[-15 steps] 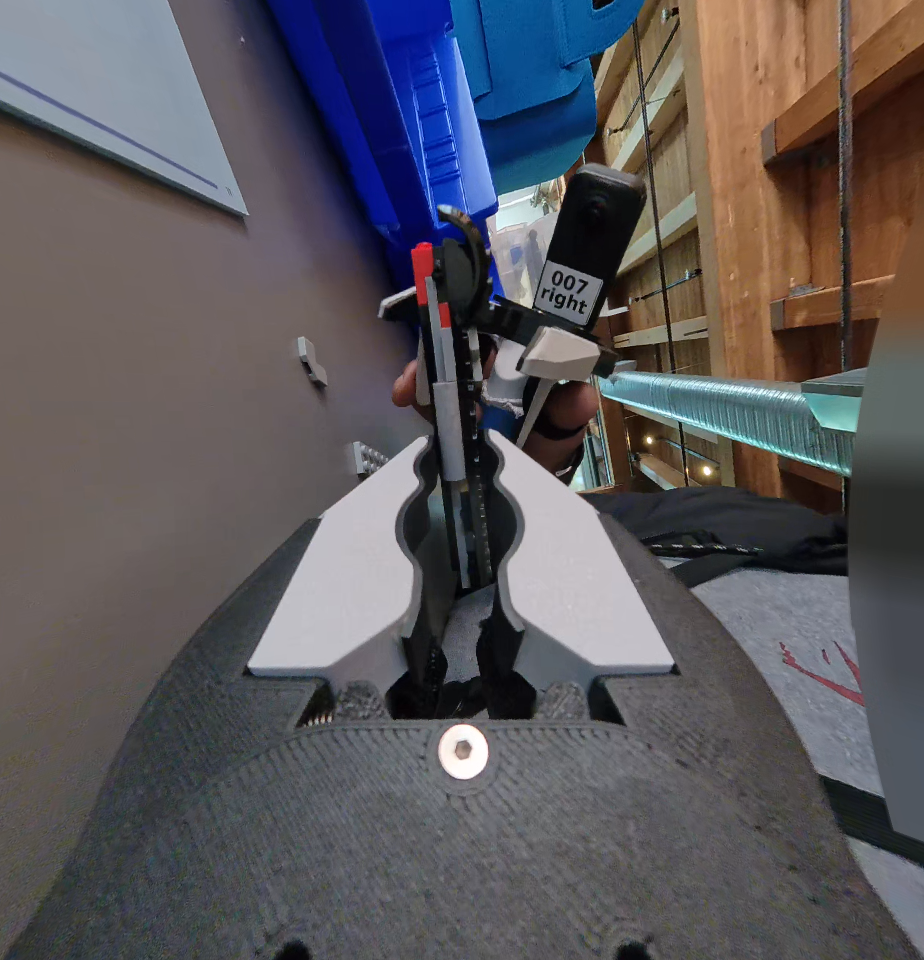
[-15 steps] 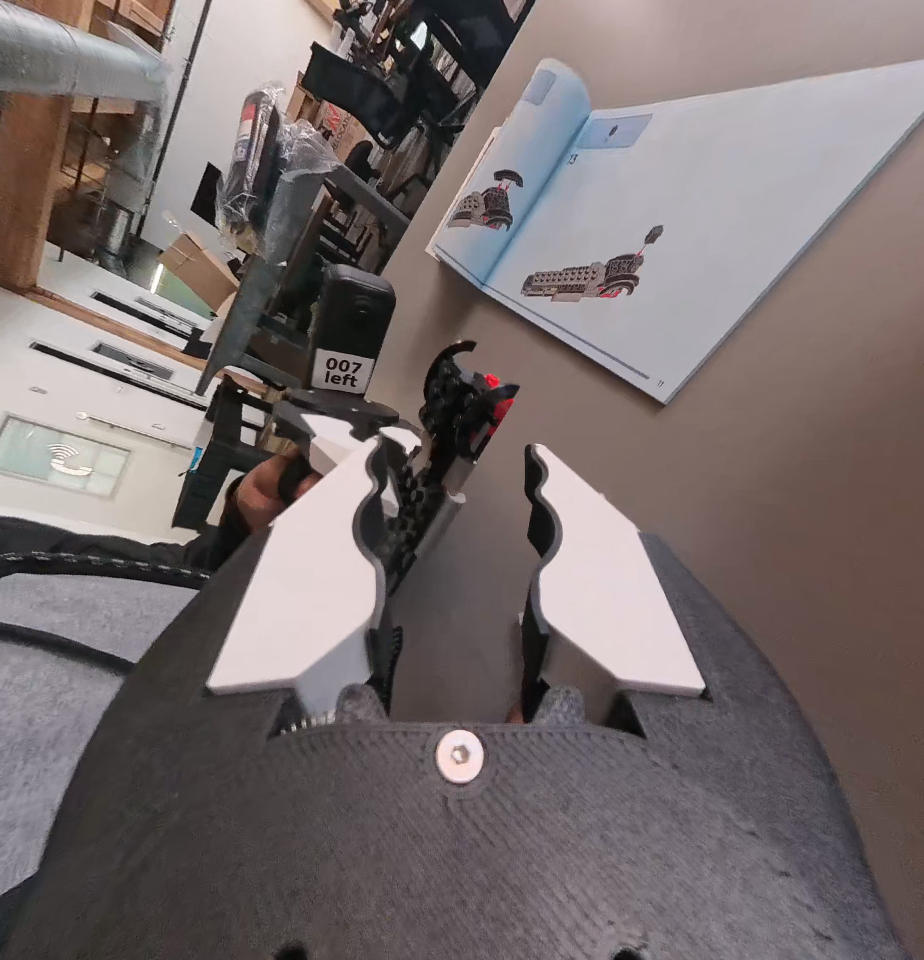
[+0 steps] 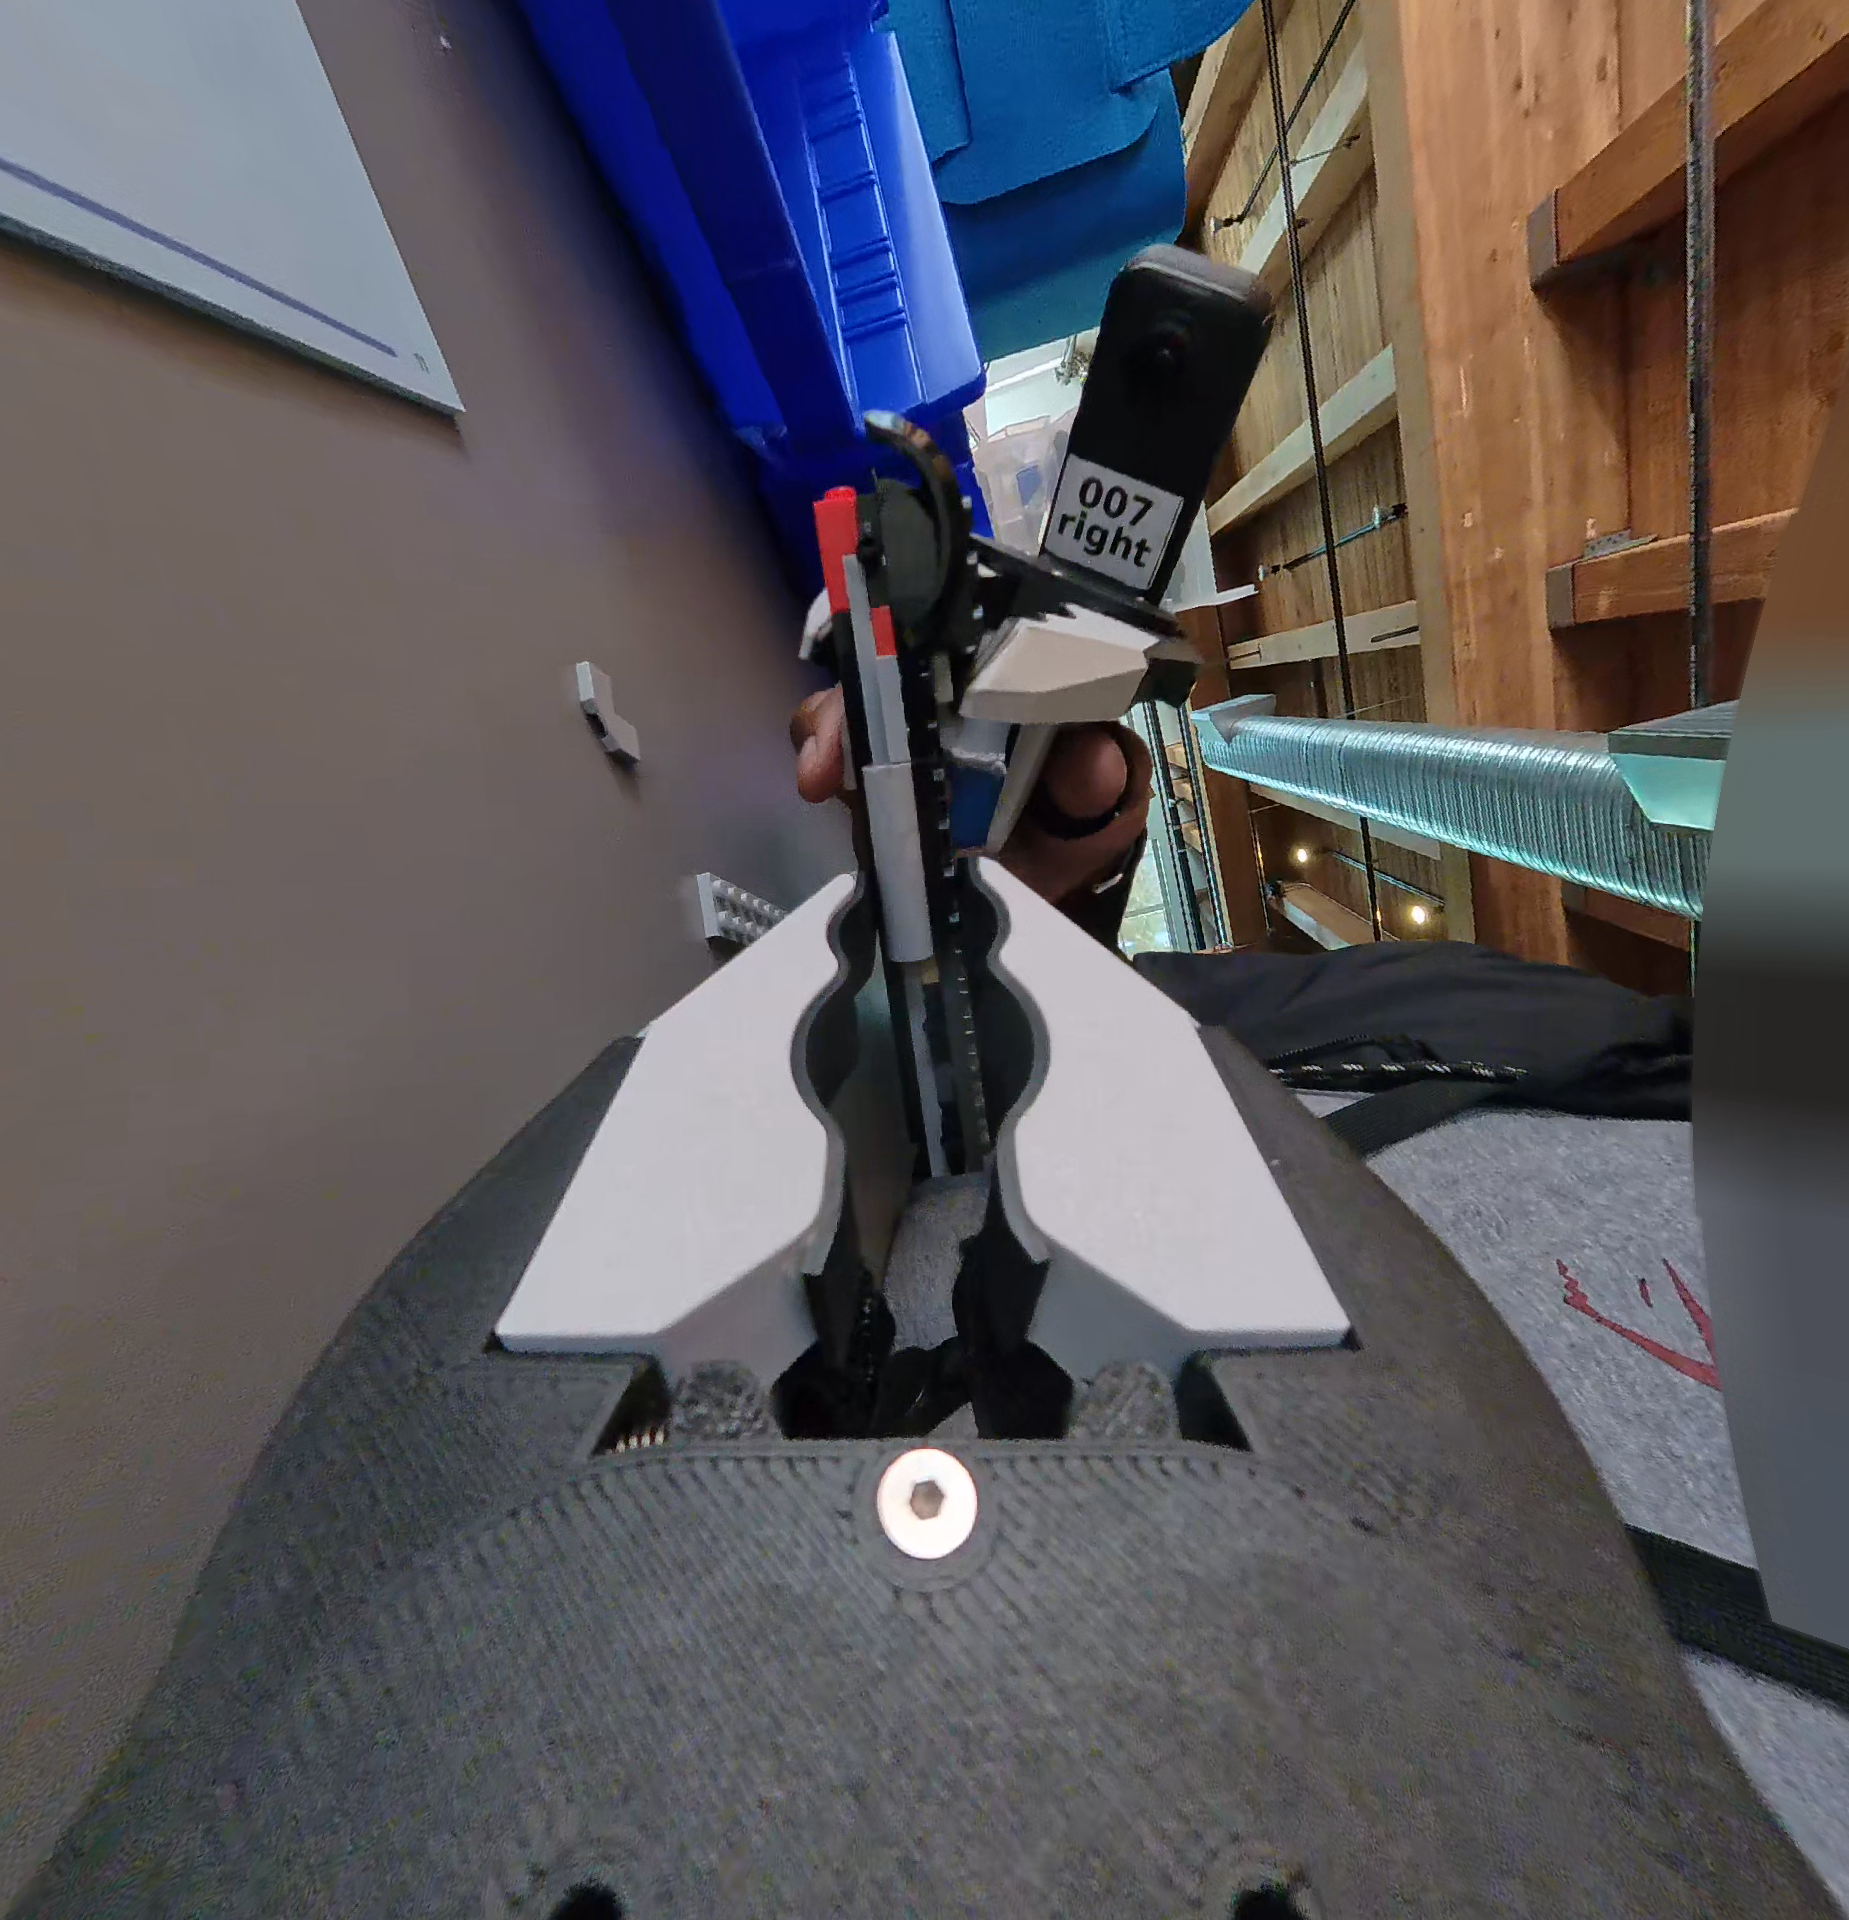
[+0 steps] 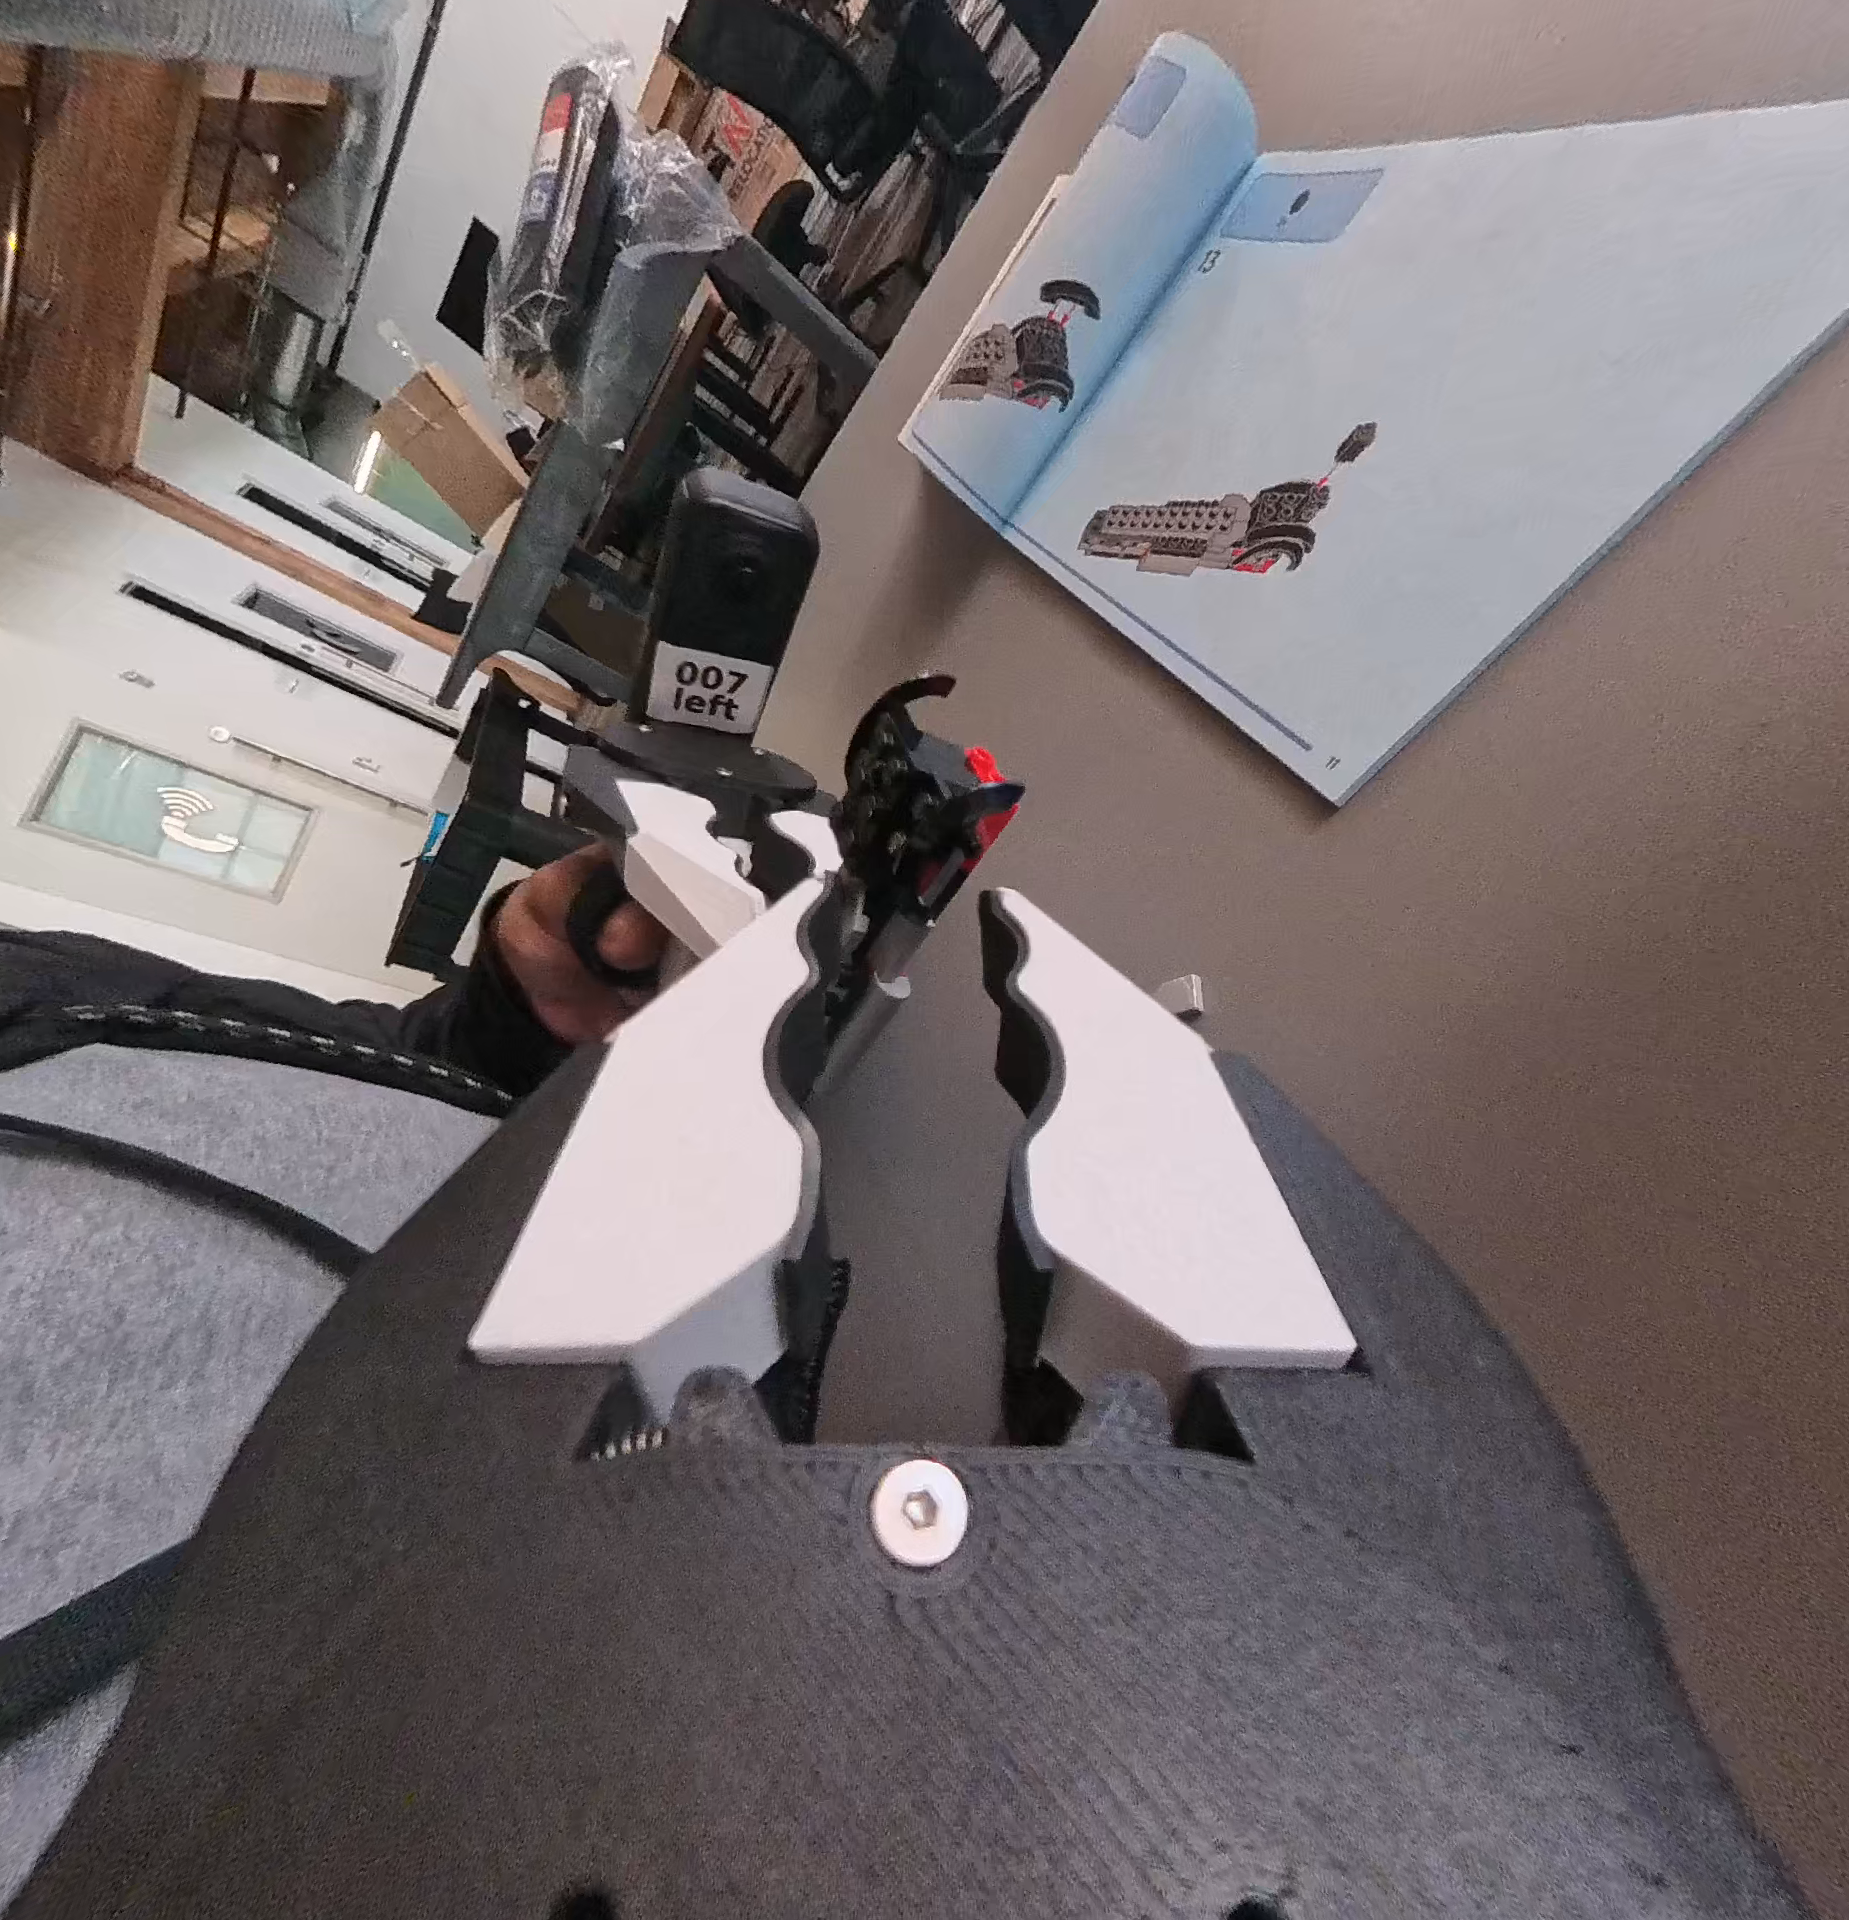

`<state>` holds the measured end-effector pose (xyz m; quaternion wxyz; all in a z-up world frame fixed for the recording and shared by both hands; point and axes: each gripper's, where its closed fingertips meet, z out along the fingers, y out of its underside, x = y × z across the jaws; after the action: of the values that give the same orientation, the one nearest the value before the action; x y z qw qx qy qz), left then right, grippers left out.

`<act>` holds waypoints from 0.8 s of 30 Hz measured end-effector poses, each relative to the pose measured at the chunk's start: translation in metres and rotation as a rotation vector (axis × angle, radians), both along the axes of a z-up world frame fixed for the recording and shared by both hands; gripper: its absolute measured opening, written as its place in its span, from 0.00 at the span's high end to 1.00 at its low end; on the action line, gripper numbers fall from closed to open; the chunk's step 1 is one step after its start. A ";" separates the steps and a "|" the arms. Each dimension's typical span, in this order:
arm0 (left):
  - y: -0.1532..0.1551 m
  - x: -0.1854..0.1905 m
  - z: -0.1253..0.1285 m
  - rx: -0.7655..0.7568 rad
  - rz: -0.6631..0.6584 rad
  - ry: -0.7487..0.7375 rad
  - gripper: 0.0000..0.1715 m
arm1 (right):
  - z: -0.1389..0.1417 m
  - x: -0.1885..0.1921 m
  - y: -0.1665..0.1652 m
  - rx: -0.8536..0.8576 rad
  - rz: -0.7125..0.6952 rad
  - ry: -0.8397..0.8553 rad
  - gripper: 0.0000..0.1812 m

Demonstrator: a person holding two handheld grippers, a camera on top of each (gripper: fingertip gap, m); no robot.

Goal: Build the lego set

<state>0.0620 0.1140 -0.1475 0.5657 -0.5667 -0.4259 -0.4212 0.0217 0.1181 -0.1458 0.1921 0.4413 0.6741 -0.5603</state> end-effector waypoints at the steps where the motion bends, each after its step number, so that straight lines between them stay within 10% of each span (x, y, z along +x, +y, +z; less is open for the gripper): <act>1: 0.000 0.001 0.000 0.002 -0.003 0.001 0.91 | 0.001 0.000 0.000 -0.002 0.008 0.001 0.85; 24: 0.000 0.003 0.004 -0.021 -0.003 0.109 0.90 | 0.008 0.005 0.000 -0.174 -0.003 -0.093 0.91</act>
<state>0.0655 0.1144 -0.1437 0.5814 -0.5953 -0.3981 -0.3863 0.0267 0.1179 -0.1376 0.2599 0.4494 0.6126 -0.5960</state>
